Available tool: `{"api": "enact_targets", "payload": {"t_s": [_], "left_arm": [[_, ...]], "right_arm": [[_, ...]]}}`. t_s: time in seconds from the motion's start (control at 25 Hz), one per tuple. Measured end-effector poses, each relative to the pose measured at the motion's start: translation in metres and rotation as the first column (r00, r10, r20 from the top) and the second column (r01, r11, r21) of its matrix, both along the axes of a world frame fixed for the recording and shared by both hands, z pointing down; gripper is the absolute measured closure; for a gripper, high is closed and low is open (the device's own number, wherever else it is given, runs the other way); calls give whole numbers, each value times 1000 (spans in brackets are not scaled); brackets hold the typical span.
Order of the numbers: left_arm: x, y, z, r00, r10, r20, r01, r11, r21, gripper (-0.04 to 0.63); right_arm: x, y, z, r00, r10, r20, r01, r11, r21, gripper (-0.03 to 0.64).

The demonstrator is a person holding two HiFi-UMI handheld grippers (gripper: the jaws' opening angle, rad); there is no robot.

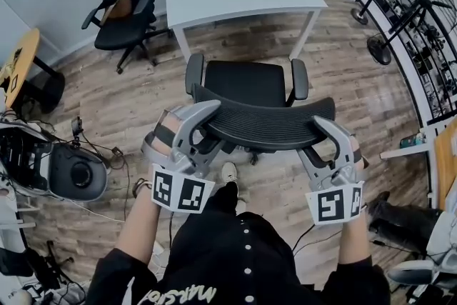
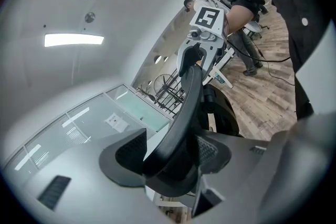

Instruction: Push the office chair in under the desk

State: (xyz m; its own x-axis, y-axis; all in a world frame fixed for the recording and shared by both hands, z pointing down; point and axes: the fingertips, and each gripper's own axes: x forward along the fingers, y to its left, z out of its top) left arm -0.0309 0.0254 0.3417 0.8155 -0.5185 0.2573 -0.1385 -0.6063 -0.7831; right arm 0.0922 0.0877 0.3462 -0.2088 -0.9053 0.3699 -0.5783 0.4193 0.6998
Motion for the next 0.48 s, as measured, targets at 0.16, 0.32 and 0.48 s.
{"api": "enact_targets", "payload": {"t_s": [0.16, 0.32, 0.48], "left_arm": [[-1, -12, 0, 1000, -6, 7, 6, 1000, -8, 351], [-4, -23, 1, 1000, 0, 4, 0, 1000, -13, 350], [-7, -33, 2, 1000, 8, -2, -8, 1000, -6, 350]], "right_arm": [[-2, -10, -1, 1000, 7, 1, -7, 1000, 10, 370], [-5, -20, 0, 1000, 27, 9, -27, 1000, 10, 367], [-8, -29, 2, 999, 39, 23, -39, 999, 3, 367]]}}
